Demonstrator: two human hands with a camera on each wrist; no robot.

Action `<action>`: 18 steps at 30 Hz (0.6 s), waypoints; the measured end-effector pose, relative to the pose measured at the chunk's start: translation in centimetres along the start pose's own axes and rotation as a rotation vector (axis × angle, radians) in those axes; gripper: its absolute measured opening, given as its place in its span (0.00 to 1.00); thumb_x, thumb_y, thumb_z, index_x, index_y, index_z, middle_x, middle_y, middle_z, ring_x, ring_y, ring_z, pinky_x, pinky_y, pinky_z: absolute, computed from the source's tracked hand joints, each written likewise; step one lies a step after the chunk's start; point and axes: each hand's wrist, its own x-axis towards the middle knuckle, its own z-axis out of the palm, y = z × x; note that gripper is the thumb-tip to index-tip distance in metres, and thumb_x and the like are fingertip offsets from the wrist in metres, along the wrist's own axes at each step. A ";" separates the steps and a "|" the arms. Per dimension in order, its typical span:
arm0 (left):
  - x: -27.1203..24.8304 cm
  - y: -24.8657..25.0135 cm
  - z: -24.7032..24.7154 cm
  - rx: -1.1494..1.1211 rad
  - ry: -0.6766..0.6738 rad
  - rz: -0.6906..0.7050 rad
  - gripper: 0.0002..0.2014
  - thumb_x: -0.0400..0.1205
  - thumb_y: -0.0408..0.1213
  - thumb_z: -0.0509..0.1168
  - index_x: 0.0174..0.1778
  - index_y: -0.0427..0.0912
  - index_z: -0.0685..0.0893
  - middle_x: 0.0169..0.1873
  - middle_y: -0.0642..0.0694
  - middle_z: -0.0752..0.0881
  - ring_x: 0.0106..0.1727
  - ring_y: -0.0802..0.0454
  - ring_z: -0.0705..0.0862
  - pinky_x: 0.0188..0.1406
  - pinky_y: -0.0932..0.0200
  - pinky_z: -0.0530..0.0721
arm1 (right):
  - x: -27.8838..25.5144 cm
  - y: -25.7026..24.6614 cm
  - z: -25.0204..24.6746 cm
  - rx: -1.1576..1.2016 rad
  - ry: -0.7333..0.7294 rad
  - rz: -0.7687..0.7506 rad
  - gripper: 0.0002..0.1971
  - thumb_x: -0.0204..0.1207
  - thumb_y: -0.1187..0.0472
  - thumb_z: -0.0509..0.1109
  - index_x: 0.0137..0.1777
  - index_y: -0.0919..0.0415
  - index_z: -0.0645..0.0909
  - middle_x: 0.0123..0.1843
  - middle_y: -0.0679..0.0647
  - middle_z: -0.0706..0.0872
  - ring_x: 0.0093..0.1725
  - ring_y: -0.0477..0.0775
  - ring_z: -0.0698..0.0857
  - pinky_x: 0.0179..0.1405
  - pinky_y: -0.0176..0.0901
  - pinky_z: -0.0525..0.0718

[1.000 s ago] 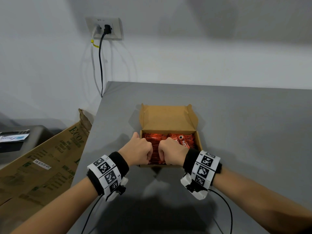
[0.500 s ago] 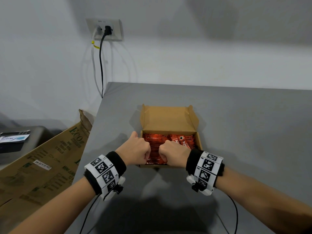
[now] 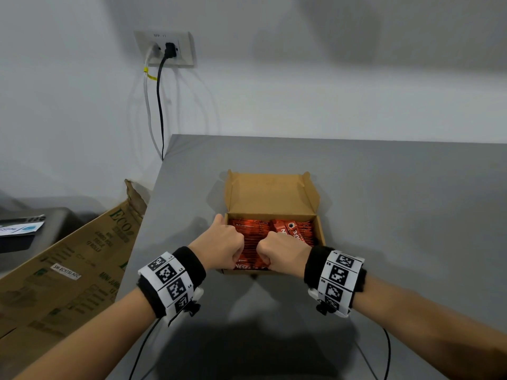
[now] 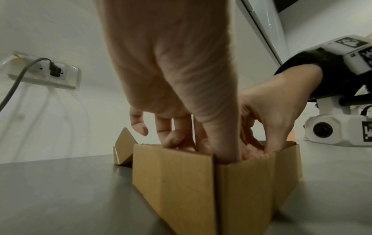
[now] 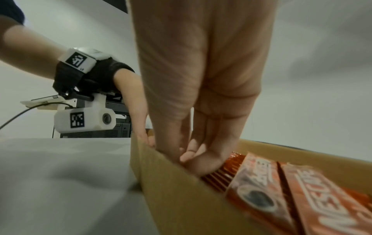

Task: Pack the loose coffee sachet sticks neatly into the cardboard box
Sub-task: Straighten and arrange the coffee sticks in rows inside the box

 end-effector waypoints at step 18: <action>0.2 -0.1 0.0 -0.119 -0.087 -0.049 0.05 0.75 0.41 0.63 0.36 0.48 0.84 0.31 0.58 0.77 0.42 0.54 0.78 0.47 0.55 0.58 | -1.1 0.3 0.3 0.227 0.082 0.073 0.05 0.73 0.64 0.72 0.44 0.66 0.84 0.46 0.59 0.88 0.48 0.56 0.85 0.48 0.42 0.81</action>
